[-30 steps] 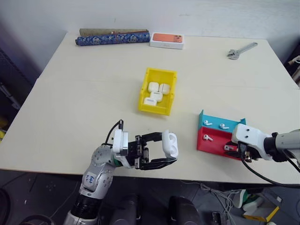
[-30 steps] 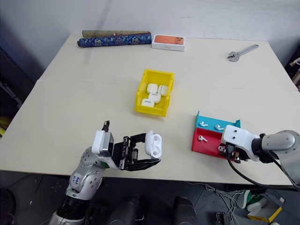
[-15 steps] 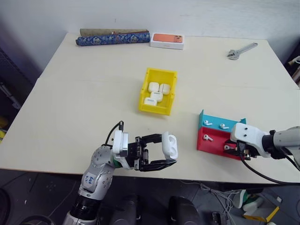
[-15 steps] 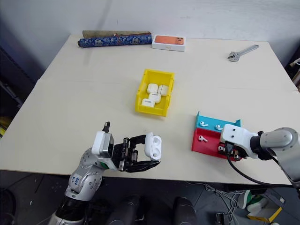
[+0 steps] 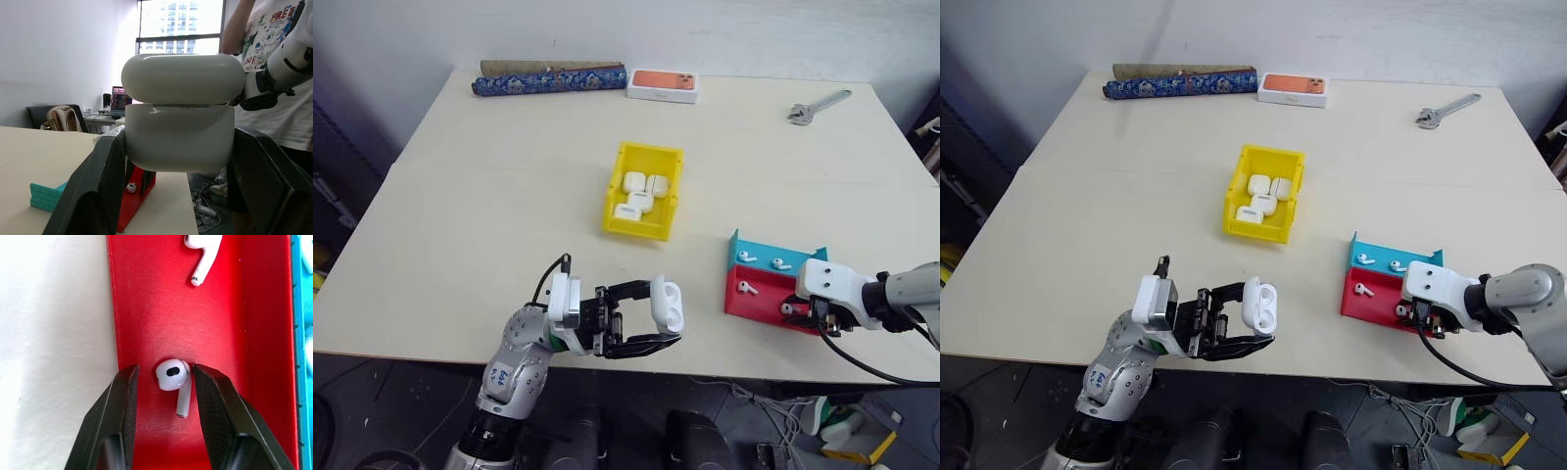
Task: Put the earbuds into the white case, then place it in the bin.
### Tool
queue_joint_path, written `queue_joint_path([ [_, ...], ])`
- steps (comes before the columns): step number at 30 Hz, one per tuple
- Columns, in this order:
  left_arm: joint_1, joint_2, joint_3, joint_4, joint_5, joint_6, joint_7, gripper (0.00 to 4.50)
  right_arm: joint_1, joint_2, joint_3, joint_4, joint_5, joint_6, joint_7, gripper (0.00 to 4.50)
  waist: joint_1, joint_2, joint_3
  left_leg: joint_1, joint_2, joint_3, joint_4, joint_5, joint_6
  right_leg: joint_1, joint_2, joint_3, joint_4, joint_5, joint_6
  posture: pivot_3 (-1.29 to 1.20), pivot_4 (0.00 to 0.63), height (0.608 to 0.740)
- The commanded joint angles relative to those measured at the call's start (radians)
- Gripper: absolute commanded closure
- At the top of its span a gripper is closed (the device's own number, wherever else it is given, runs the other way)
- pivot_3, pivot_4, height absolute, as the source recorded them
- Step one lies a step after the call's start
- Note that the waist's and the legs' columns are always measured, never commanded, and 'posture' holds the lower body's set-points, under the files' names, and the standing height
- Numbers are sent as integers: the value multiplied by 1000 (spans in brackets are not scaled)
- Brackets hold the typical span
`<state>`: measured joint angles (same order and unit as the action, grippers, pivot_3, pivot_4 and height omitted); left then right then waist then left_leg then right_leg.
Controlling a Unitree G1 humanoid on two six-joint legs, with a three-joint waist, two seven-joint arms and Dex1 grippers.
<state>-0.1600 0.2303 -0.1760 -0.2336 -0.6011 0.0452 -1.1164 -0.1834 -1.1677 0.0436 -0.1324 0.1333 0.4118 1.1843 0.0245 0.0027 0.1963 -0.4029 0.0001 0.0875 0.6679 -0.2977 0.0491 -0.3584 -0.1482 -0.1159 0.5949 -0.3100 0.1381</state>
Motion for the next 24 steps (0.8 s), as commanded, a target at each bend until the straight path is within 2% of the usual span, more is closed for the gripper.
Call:
queue_joint_path([
  [1,6,0,-4,-44,-20,-2,-2,1725,9,-8,14,16,-25,3,6,2756,0,0,0,0,0,0,0,0,0,0,0,0,0,0,0,0,150,740],
  [4,8,1,-4,-45,-22,0,-3,1725,10,-5,11,17,-22,5,4,2756,0,0,0,0,0,0,0,0,0,0,0,0,0,0,0,0,150,740],
  [7,7,3,-4,-45,-22,1,-4,1725,10,-3,10,19,-23,7,2,3318,0,0,0,0,0,0,0,0,0,0,0,0,0,0,0,0,150,740],
  [9,6,4,-3,-43,-22,1,-4,1725,8,0,9,23,-24,6,-2,3906,-1,0,0,0,0,0,1,0,0,0,0,0,0,0,0,0,150,740],
  [19,2,3,-4,-43,-27,6,-10,1725,5,8,-8,33,-10,-25,-3,4016,0,0,0,1,0,0,1,0,0,1,0,0,1,0,0,0,150,740],
  [22,-11,-1,-6,-38,-37,8,-21,1725,-1,34,-71,35,38,-63,-12,4016,-1,0,0,0,0,0,1,0,0,1,0,0,1,0,0,0,150,740],
  [24,-26,-8,-5,-31,-50,9,-35,1725,-2,75,-160,11,141,-89,17,4016,0,0,0,0,0,0,1,0,0,0,0,0,1,0,0,0,150,740],
])
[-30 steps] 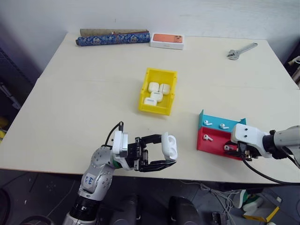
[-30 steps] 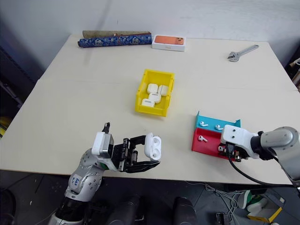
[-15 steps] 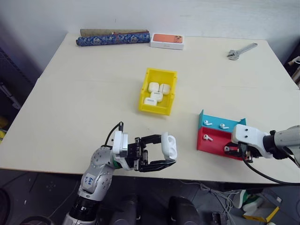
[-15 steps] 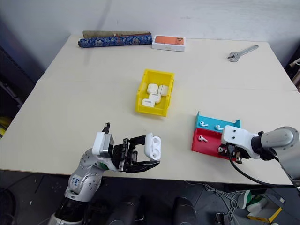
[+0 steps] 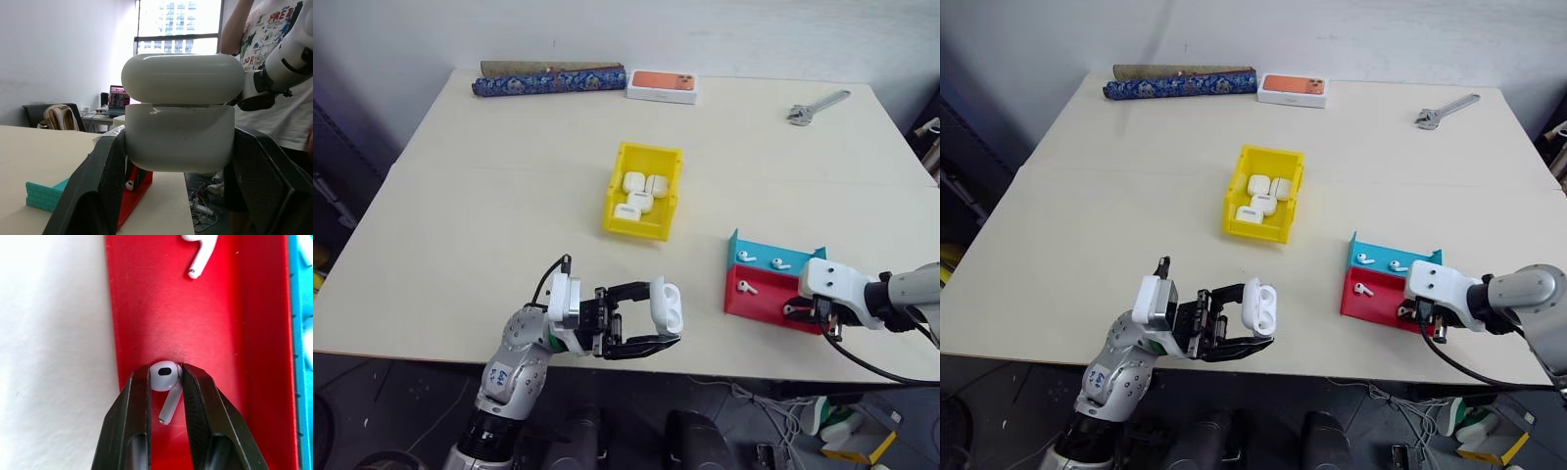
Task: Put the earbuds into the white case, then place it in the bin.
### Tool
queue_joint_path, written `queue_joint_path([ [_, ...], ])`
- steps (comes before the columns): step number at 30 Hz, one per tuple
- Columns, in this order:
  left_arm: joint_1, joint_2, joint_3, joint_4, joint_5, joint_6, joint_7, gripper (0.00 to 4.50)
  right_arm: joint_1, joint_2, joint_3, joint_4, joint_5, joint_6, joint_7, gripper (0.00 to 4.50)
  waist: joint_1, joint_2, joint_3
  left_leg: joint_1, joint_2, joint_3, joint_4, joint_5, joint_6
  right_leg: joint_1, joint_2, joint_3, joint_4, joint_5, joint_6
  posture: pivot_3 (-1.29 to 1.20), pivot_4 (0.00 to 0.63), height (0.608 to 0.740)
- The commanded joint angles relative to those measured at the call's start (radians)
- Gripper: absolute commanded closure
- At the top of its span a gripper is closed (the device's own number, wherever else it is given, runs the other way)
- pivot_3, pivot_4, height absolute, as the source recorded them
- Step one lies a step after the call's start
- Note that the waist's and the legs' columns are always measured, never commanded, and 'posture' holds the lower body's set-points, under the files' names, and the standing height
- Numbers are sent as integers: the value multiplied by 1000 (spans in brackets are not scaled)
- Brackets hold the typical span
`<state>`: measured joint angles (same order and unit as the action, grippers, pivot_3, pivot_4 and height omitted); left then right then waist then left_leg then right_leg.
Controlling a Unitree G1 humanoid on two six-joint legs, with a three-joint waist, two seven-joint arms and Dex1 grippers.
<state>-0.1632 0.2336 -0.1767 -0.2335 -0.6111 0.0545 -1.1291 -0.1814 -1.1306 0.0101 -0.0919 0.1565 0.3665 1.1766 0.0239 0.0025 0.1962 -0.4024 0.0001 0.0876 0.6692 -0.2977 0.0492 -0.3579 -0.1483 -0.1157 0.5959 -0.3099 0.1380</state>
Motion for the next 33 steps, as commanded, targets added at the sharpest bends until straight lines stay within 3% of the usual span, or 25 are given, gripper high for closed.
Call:
queue_joint_path([
  [1,-38,-18,0,-23,-46,-5,-26,1725,2,67,-184,-58,203,-44,56,4016,1,0,0,0,0,0,0,0,0,0,0,0,0,0,0,0,150,740],
  [2,-53,-25,2,-20,-57,2,-27,1725,16,98,-247,-110,336,-8,113,4016,1,0,0,0,0,0,0,0,0,0,0,0,0,0,0,0,150,740],
  [4,-86,-39,6,-4,-82,23,-32,1725,26,180,-338,-212,528,96,66,4016,3,0,0,0,0,0,0,0,0,0,0,0,1,0,0,0,150,740],
  [11,-188,-44,27,31,-178,157,-39,1725,-102,548,-354,-455,922,147,-347,4016,-2,0,0,0,-1,-2,0,0,0,0,0,0,6,0,0,0,150,740],
  [20,-253,-59,59,30,-236,246,-27,1725,-102,629,-215,-533,852,79,-331,4016,1,-1,0,-1,-4,-3,-1,0,2,-1,0,1,8,0,0,0,150,740],
  [33,-246,-89,68,18,-236,282,11,1725,-85,650,-165,-531,790,-5,-318,4016,-1,-1,0,-1,-3,-2,-1,1,2,-2,0,2,8,0,1,0,150,740],
])
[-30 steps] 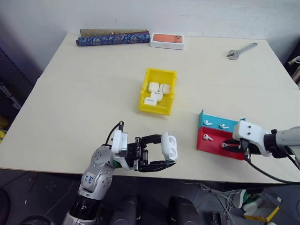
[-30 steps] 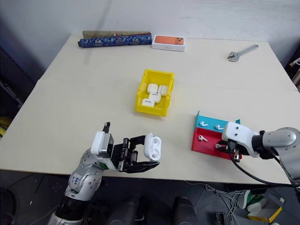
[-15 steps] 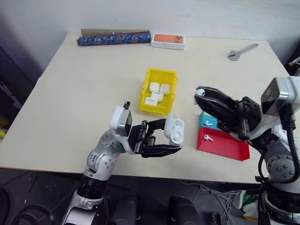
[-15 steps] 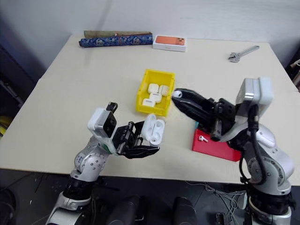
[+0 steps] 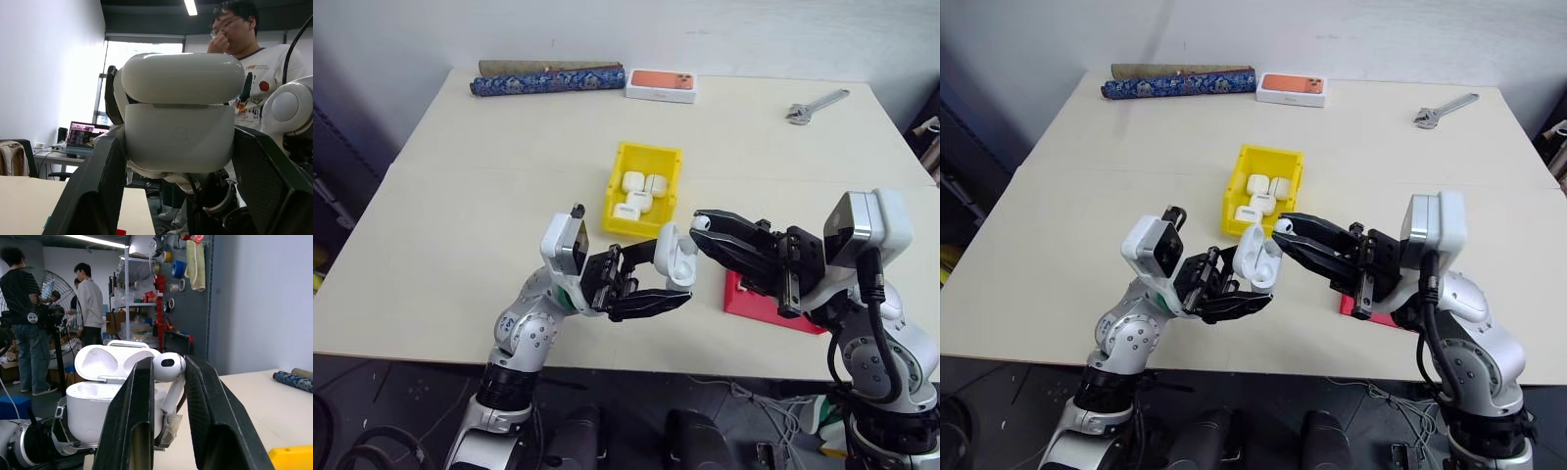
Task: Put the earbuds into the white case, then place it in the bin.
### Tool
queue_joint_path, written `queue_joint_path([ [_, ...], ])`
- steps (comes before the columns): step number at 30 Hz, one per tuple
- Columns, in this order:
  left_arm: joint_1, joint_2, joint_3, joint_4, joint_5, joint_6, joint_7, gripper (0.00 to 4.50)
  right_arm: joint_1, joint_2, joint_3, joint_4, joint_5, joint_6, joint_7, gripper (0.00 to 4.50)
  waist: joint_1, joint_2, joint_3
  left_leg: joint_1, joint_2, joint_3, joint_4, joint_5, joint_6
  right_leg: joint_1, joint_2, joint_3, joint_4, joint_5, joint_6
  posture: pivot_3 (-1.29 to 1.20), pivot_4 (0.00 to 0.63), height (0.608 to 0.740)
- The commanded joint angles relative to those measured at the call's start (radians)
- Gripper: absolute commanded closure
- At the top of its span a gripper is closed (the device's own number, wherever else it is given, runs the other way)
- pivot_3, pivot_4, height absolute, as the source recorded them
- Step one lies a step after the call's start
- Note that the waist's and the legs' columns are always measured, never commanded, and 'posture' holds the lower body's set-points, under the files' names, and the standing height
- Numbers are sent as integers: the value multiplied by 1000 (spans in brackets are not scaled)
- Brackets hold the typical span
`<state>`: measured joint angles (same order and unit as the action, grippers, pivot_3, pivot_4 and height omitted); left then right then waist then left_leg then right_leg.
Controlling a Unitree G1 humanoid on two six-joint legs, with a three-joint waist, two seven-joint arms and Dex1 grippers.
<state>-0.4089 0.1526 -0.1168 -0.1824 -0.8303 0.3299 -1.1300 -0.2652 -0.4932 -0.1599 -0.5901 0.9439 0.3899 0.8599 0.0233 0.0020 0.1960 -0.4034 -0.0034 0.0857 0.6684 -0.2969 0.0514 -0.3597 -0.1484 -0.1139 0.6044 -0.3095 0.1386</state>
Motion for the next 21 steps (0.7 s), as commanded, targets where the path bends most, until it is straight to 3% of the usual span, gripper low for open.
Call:
queue_joint_path([
  [1,0,-7,9,-33,-16,9,13,1725,-7,16,-3,-28,-3,-36,-11,4016,0,0,0,0,0,0,0,0,0,0,0,0,0,0,0,0,150,740],
  [11,-17,-1,10,-23,-13,56,51,1725,-63,-4,-1,-21,4,-38,-31,4016,0,0,0,0,0,0,0,0,0,0,0,0,0,0,0,0,150,740],
  [21,-26,-37,24,-26,-27,59,65,1725,-25,-18,37,-19,-40,-49,-24,4016,0,0,0,0,0,0,0,0,0,0,0,0,0,0,0,0,150,740],
])
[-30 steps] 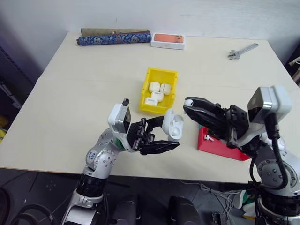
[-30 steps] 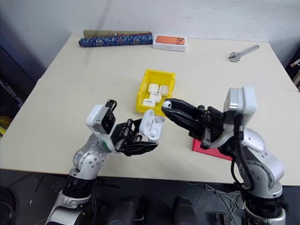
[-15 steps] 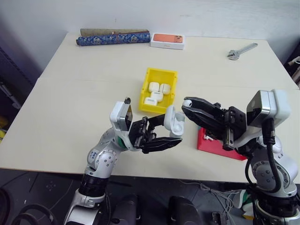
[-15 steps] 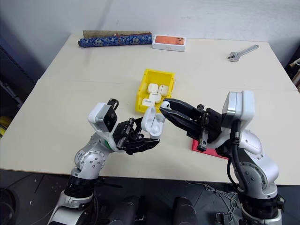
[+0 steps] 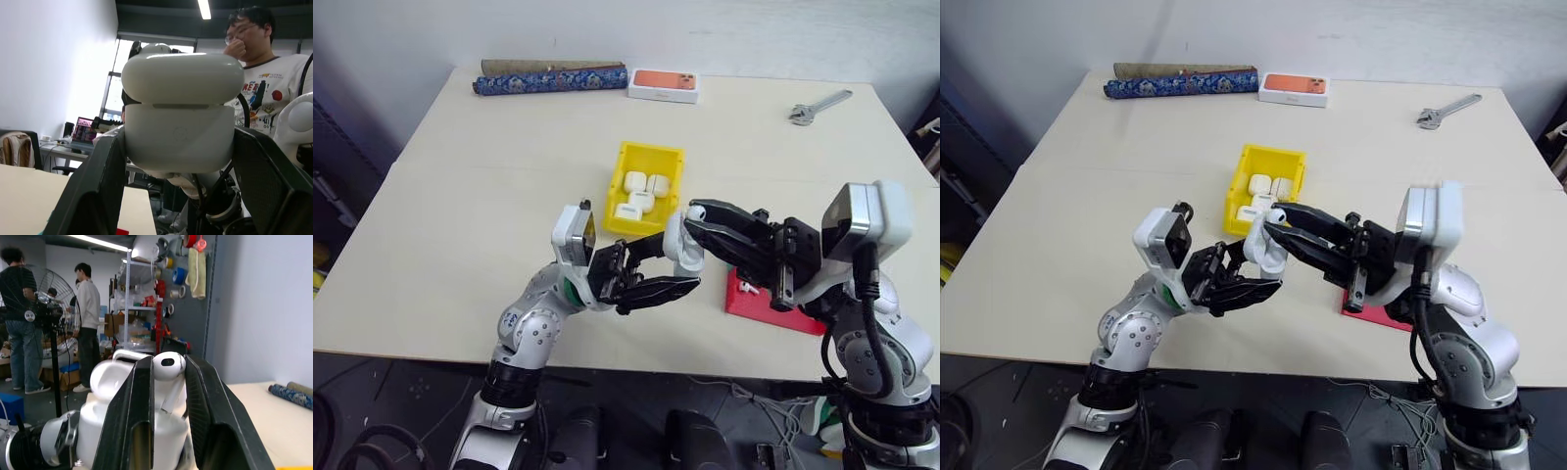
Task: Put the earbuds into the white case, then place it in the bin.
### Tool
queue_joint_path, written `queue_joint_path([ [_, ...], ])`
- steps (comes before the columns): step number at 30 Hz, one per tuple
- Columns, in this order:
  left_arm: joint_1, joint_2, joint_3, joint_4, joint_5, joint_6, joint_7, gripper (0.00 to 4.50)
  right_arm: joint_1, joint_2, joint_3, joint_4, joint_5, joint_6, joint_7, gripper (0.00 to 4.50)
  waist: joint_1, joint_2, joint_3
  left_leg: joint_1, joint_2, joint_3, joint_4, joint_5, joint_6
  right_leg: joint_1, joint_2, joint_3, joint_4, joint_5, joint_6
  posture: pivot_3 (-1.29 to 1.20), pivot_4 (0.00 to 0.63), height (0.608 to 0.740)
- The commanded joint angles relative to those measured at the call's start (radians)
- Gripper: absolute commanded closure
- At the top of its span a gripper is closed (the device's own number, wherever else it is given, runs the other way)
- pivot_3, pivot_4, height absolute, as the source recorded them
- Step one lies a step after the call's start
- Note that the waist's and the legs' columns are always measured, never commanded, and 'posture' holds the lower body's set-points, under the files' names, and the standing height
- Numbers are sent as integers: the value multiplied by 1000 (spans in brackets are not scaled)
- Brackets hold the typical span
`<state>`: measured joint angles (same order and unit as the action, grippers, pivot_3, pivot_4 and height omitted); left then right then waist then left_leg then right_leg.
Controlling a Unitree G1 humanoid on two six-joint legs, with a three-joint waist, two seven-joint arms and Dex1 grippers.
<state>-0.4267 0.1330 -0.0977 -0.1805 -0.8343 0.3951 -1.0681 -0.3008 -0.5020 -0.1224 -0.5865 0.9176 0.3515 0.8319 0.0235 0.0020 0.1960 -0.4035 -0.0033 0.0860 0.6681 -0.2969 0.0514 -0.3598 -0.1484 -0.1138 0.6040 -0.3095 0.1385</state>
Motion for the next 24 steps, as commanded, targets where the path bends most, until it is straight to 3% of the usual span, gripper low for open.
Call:
queue_joint_path([
  [1,-7,-21,6,-30,-23,-6,4,1725,15,-9,0,-21,-16,-11,5,4016,0,0,0,0,0,0,0,0,0,0,0,0,0,0,0,0,150,740],
  [18,-12,-33,-2,-22,10,-24,-31,1725,79,-19,16,12,-36,-32,64,4016,1,0,0,0,0,0,0,0,0,0,0,0,0,0,0,0,150,740],
  [24,-17,-34,3,-14,15,-30,-46,1725,116,-19,-5,81,-78,-106,145,2069,0,0,0,0,0,0,0,0,0,0,0,0,-1,0,0,0,150,740],
])
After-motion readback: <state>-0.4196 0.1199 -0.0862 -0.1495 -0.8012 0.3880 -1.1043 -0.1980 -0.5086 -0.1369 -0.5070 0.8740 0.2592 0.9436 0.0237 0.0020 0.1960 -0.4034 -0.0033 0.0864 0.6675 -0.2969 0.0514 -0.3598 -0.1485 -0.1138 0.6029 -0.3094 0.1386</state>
